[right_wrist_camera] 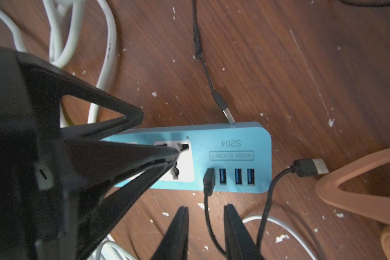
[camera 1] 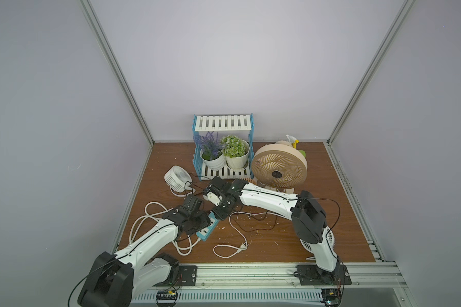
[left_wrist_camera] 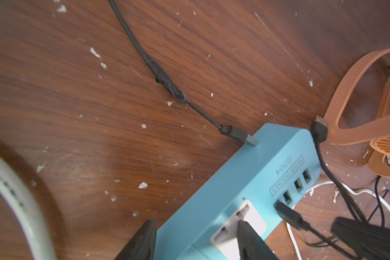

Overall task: Unplug the desk fan from the power strip
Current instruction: Remove the plug from the socket.

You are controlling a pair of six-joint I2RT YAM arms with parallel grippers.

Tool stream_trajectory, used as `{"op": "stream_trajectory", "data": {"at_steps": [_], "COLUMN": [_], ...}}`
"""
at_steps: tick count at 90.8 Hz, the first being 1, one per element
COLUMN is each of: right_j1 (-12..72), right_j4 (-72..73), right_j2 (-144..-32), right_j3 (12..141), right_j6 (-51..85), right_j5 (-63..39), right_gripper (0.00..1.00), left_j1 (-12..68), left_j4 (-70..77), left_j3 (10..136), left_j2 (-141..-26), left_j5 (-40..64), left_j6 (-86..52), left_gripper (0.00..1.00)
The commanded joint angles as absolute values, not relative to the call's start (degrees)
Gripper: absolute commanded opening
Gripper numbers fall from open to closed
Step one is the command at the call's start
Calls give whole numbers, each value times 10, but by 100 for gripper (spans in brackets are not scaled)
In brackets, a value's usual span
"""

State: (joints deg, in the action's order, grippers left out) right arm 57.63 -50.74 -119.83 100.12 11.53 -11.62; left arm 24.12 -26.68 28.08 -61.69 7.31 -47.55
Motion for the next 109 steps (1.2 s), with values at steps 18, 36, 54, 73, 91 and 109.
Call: {"op": "stream_trajectory", "data": {"at_steps": [18, 36, 54, 73, 91, 109], "right_j1": [575, 575, 575, 575, 575, 575], "right_j4": [-516, -516, -506, -501, -480, -467], "right_j2": [-1208, -1203, -1189, -1179, -1149, -1130], "right_j3": [1019, 1018, 1022, 1022, 1002, 983], "right_j6": [113, 110, 109, 110, 106, 106], "right_j5": [-116, -115, -116, -113, -101, -100], "right_gripper": [18, 1, 0, 0, 0, 0], "left_j1": [243, 243, 243, 243, 243, 243], "left_j4": [-325, -327, -329, -329, -330, -328], "left_j3": [263, 264, 266, 267, 267, 269], "left_j2": [-625, -628, -638, -639, -643, -649], "left_j5": [51, 51, 53, 52, 51, 52], "left_j6": [-475, -475, -475, -475, -475, -474], "left_gripper": [59, 59, 59, 59, 59, 59]}}
